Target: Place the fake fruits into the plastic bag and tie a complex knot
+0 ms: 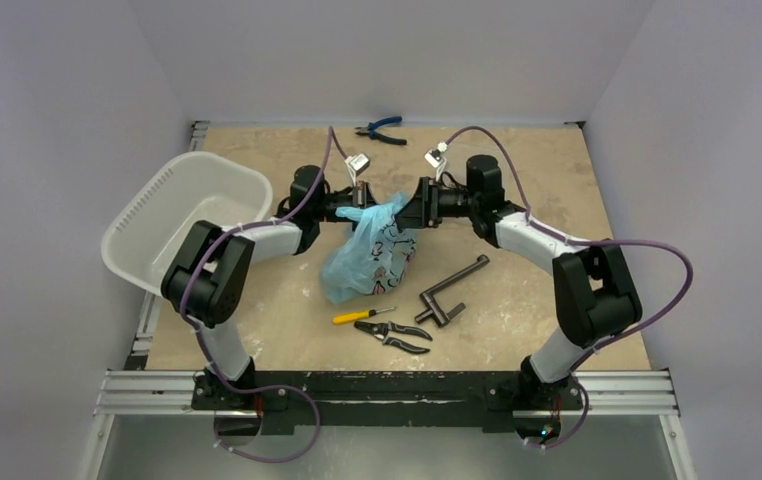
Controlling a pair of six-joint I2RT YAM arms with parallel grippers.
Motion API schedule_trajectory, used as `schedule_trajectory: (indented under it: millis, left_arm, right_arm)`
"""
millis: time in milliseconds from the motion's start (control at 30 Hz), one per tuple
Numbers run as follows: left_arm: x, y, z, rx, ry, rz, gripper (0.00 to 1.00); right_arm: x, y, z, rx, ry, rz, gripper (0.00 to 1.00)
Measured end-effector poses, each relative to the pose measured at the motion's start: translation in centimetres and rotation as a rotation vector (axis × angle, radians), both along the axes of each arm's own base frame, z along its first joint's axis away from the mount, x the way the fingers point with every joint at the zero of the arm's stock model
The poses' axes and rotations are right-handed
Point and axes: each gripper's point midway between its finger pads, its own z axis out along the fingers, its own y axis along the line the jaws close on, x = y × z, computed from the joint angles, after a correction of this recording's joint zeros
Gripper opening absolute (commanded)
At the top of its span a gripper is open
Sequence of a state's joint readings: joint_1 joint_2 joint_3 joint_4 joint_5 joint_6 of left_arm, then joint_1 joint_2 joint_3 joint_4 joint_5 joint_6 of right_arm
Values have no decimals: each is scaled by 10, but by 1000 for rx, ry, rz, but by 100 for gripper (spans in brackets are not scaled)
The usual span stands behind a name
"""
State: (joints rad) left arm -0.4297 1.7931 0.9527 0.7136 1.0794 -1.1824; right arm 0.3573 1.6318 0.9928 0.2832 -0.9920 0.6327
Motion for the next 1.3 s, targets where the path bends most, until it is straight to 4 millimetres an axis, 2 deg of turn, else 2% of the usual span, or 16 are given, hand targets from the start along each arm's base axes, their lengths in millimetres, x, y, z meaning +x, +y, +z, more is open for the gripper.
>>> schedule_trajectory:
  millis: [233, 367, 433, 567, 733, 800, 867, 933, 1033, 1133, 1300]
  left_arm:
    - [-1, -9, 0, 0, -26, -25, 0]
    - [1, -12, 0, -1, -28, -29, 0]
    - [0, -12, -1, 0, -25, -31, 0]
    - [-3, -14, -1, -1, -25, -47, 0]
    - [-5, -15, -1, -3, -27, -52, 0]
    - [-5, -15, -1, -3, -27, -52, 0]
    - [-5, -15, -1, -3, -27, -52, 0]
    - [-5, -15, -1, -3, -27, -52, 0]
    - [-5, -15, 0, -3, -26, -52, 0]
    - [-4, -15, 0, -5, -19, -51, 0]
    - [-3, -15, 2, -10, 15, -41, 0]
  right_arm:
    - [-2, 19, 7, 36, 0, 36, 52]
    - [-1, 25, 7, 43, -2, 47, 63]
    - [-1, 25, 4, 35, -2, 49, 75]
    - [-1, 14, -2, -10, -16, 51, 89]
    - [-5, -11, 7, -63, -54, 43, 93]
    - [-7, -21, 14, -76, -75, 32, 92]
    - [-8, -29, 17, -87, -86, 23, 87]
    - [-11, -36, 20, -97, -91, 15, 74]
    - [-17, -45, 23, -110, -115, 12, 59]
    - [-25, -50, 20, -113, -148, 2, 55]
    - [-36, -54, -3, -114, -170, -65, 54]
